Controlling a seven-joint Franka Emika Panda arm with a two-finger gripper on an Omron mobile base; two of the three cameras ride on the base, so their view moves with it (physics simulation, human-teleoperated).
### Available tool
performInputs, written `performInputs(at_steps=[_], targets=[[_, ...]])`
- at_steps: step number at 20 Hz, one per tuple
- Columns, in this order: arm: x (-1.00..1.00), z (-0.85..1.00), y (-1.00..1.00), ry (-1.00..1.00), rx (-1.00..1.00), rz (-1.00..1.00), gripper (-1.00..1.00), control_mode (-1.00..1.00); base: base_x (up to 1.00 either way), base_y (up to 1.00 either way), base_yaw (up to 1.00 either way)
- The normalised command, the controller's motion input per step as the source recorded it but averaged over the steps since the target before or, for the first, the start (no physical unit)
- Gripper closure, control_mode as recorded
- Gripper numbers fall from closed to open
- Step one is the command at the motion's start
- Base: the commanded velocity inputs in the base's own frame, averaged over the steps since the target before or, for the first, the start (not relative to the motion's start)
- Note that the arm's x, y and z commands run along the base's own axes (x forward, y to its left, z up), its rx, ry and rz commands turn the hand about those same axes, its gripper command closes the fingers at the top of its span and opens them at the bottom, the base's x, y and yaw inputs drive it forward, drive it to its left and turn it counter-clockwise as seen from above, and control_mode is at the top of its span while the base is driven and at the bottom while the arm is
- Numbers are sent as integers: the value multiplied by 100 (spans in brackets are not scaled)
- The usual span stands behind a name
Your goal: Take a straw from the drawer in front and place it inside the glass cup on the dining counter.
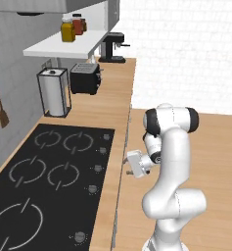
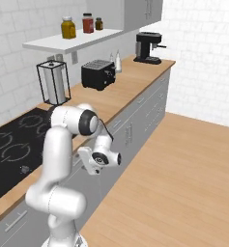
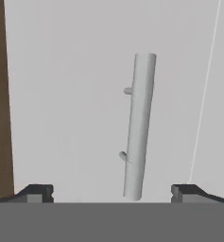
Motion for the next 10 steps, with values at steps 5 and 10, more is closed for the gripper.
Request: performInputs(at_steps=[5, 10], targets=[[17, -29, 28, 0, 0, 0, -100, -100, 0, 0, 0], [29, -29, 0, 0, 2, 0, -100, -100, 0, 0, 0]])
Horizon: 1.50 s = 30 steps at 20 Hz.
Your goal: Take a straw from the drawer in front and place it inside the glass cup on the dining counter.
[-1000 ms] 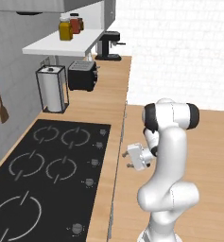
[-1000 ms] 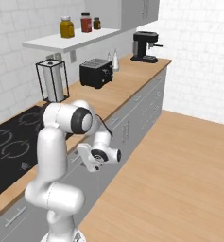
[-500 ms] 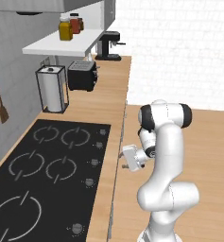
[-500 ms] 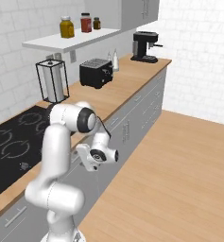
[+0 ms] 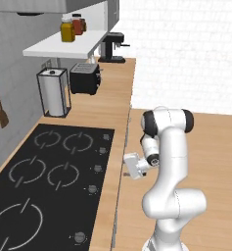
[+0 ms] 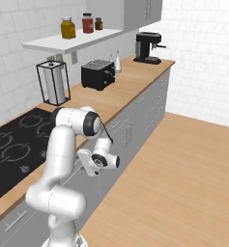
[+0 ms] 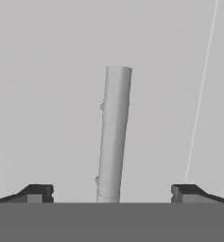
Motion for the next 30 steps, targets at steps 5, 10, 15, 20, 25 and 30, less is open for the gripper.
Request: performInputs(at_steps=[5, 10, 15, 20, 25, 30], targets=[[34, -23, 0, 0, 3, 1, -100, -100, 0, 0, 0], [28, -14, 13, 0, 3, 0, -100, -100, 0, 0, 0], [5, -20, 44, 0, 0, 0, 100, -100, 0, 0, 0], [8, -19, 40, 0, 0, 0, 100, -100, 0, 0, 0], [3, -2, 8, 5, 0, 0, 100, -100, 0, 0, 0], [-14, -1, -1, 0, 0, 0, 100, -100, 0, 0, 0]])
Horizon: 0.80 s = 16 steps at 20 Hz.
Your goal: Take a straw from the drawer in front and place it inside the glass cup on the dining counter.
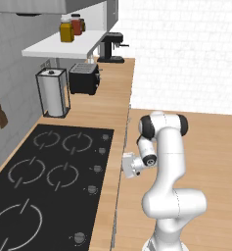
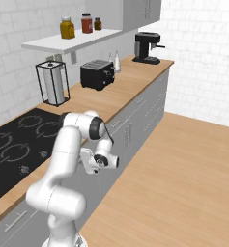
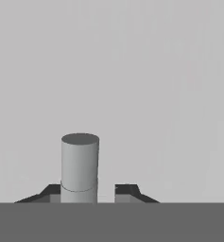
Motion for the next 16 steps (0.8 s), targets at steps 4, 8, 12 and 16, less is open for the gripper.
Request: performInputs(at_steps=[4, 8, 12, 16], targets=[[-63, 0, -15, -3, 0, -4, 100, -100, 0, 0, 0], [-78, 6, -37, -4, 6, -1, 100, -100, 0, 0, 0], [-72, 14, -52, -5, 10, 0, 100, -100, 0, 0, 0], [-72, 12, -62, -6, 10, 0, 100, -100, 0, 0, 0]])
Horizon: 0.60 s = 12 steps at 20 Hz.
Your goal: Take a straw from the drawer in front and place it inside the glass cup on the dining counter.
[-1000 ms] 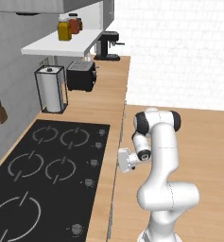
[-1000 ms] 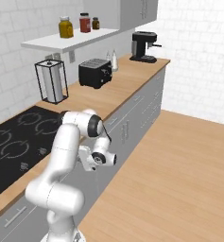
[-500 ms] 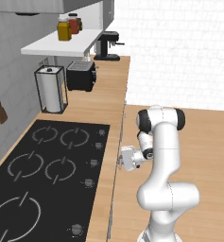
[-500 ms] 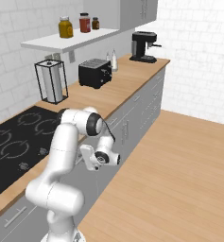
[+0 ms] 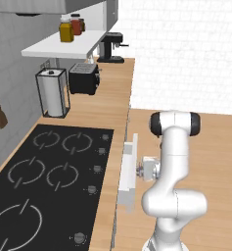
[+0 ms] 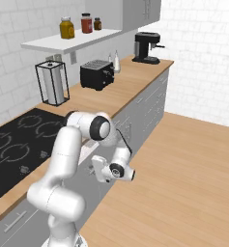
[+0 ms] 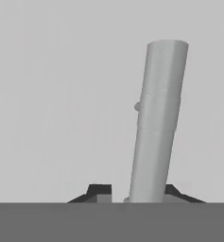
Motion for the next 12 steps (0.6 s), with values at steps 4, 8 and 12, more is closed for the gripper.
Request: performInputs(at_steps=[4, 8, 12], targets=[[-55, 21, -77, -9, 10, 0, 100, -100, 0, 0, 0], [-30, 22, -88, -11, 13, 0, 100, -100, 0, 0, 0], [-4, 0, -79, -4, 12, 7, -100, -100, 0, 0, 0]])
